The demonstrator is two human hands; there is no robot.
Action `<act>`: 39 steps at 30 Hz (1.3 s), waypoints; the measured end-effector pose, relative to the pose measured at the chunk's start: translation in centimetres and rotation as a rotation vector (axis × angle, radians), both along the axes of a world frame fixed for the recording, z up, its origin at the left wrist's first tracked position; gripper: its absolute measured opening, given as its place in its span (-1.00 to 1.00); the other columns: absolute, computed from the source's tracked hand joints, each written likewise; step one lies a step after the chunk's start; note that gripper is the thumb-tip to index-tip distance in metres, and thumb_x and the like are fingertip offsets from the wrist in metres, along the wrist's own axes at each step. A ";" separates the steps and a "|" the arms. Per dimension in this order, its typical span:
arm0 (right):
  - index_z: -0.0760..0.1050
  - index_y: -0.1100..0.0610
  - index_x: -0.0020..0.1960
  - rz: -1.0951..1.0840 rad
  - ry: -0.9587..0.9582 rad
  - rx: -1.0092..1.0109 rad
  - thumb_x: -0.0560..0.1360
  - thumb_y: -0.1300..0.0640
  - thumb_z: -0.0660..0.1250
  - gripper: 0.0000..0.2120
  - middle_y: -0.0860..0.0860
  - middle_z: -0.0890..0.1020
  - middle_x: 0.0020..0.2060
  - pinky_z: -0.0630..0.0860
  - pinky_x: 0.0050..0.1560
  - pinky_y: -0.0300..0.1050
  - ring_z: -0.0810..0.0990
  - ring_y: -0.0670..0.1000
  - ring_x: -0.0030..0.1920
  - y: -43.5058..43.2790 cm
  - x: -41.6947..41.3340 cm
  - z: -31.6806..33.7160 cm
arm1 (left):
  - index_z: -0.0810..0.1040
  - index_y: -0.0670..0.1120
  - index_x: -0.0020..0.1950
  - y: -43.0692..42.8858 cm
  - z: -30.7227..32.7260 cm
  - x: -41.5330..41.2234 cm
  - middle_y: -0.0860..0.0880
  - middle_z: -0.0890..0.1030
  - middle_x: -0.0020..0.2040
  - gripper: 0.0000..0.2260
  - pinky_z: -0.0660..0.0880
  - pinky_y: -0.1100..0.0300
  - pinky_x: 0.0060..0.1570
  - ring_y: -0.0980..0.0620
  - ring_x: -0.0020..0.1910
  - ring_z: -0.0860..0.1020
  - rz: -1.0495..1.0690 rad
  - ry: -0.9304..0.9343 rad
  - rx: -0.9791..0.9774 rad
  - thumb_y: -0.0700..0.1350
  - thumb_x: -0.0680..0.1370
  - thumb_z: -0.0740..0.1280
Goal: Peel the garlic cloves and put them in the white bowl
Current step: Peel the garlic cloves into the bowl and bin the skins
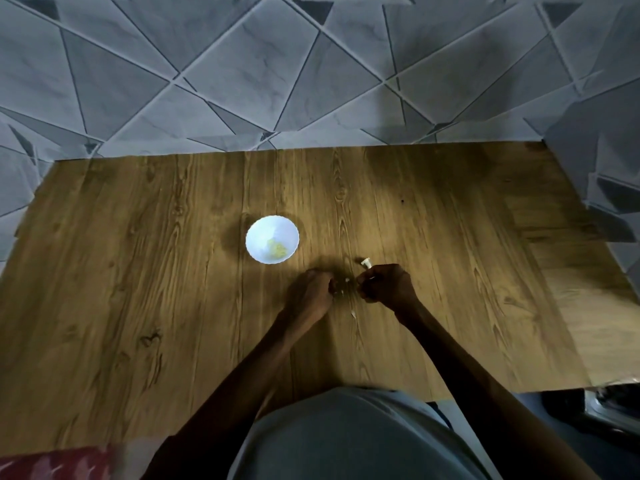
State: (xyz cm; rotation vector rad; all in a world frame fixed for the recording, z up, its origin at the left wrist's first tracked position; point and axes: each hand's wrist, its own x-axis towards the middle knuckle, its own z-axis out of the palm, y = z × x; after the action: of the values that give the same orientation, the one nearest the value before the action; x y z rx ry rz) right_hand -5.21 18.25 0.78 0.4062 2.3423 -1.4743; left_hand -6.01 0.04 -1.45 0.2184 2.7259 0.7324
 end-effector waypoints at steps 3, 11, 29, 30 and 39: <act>0.62 0.17 -0.05 0.101 0.098 0.170 0.54 0.26 0.37 -0.94 0.07 0.69 -0.21 0.67 -0.18 -0.03 0.71 0.05 -0.23 0.0 -0.3 -0.8 | 0.53 -0.10 0.32 -0.1 -0.1 0.2 -0.09 0.56 0.29 -0.71 0.40 0.05 0.33 -0.08 0.32 0.48 -0.007 0.011 -0.013 -0.13 0.60 0.30; 0.62 0.16 0.09 0.425 0.289 0.479 0.56 0.25 0.29 -0.83 0.10 0.66 0.01 0.61 -0.01 -0.04 0.65 0.06 -0.01 -4.5 -3.5 -1.3 | 0.59 -0.11 0.19 -2.9 -0.7 2.0 -0.07 0.62 0.19 -0.78 0.47 0.02 0.26 -0.10 0.19 0.56 0.288 -0.002 0.059 -0.15 0.56 0.32; 0.62 0.11 0.10 0.423 0.365 0.547 0.44 0.41 0.30 -0.67 0.02 0.68 0.00 0.63 -0.04 -0.06 0.66 0.01 -0.04 -5.6 -4.4 -2.4 | 0.65 -0.06 -0.11 -6.8 -1.5 4.9 0.03 0.68 -0.12 -0.90 0.45 0.22 -0.08 0.11 -0.14 0.59 0.486 0.024 0.261 -0.22 0.49 0.36; 0.62 0.12 0.09 0.389 0.356 0.555 0.47 0.40 0.29 -0.70 0.01 0.66 -0.01 0.63 -0.07 -0.09 0.65 0.00 -0.05 -5.0 -3.9 -2.6 | 0.65 -0.05 -0.10 -6.8 -1.6 5.0 0.04 0.68 -0.12 -0.90 0.44 0.25 -0.08 0.12 -0.13 0.59 0.493 0.014 0.273 -0.22 0.49 0.37; 0.59 0.31 0.12 0.574 0.587 0.732 0.33 0.37 0.47 -0.65 0.20 0.60 0.12 0.63 -0.06 0.06 0.58 0.24 0.06 -5.3 2.3 -5.1 | 0.69 -0.06 -0.08 -6.4 -1.4 5.5 0.08 0.69 -0.12 -0.88 0.44 0.38 -0.06 0.17 -0.10 0.62 0.518 -0.027 0.343 -0.21 0.48 0.36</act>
State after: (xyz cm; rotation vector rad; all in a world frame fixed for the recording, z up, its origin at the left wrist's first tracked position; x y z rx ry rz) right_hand -2.87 12.97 -4.32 -0.5886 3.0348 -0.4659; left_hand -0.56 -6.38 -2.84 -0.4402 2.6291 1.3268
